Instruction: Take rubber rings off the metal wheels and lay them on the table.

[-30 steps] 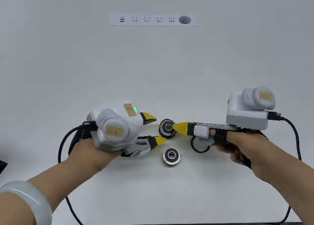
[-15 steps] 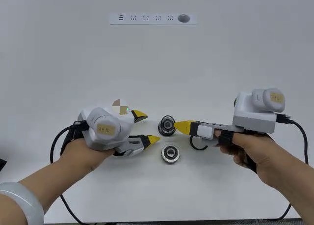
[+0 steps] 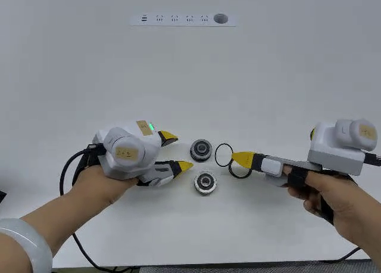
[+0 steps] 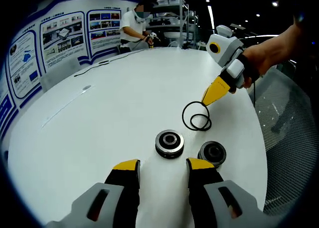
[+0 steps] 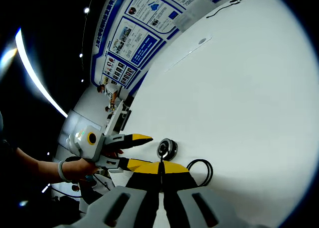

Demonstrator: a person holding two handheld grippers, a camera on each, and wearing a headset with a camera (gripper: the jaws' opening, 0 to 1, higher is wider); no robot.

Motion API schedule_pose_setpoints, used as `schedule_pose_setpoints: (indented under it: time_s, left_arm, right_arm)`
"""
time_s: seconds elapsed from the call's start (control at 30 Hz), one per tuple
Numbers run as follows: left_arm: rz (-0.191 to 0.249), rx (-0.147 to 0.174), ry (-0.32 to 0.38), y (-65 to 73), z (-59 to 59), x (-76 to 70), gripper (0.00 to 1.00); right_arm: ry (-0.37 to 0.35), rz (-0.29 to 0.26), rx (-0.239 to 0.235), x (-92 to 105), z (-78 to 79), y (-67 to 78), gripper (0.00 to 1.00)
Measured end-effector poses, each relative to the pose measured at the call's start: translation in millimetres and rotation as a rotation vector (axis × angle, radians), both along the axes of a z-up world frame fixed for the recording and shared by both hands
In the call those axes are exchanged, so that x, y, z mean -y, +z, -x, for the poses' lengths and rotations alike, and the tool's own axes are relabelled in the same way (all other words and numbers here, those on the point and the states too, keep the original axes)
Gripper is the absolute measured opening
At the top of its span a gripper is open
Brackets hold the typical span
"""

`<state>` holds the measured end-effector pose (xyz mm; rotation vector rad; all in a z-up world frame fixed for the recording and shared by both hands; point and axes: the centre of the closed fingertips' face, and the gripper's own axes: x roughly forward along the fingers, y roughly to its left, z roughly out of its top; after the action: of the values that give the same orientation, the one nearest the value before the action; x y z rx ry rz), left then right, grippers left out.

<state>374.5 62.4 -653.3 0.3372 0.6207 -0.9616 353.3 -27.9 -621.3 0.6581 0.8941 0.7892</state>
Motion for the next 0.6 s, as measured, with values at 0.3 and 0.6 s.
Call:
schedule_pose_setpoints:
  time_s: [0.3, 0.6]
  left_arm:
    - [-0.005, -0.003, 0.002, -1.2, 0.9, -1.6, 0.37]
    - [-0.001, -0.004, 0.001, -0.5, 0.7, -0.7, 0.37]
  right_arm:
    - [-0.024, 0.028, -0.042, 14.8, 4.6, -15.3, 0.02]
    - [-0.046, 0.076, -0.069, 27.1, 9.3, -31.1, 0.02]
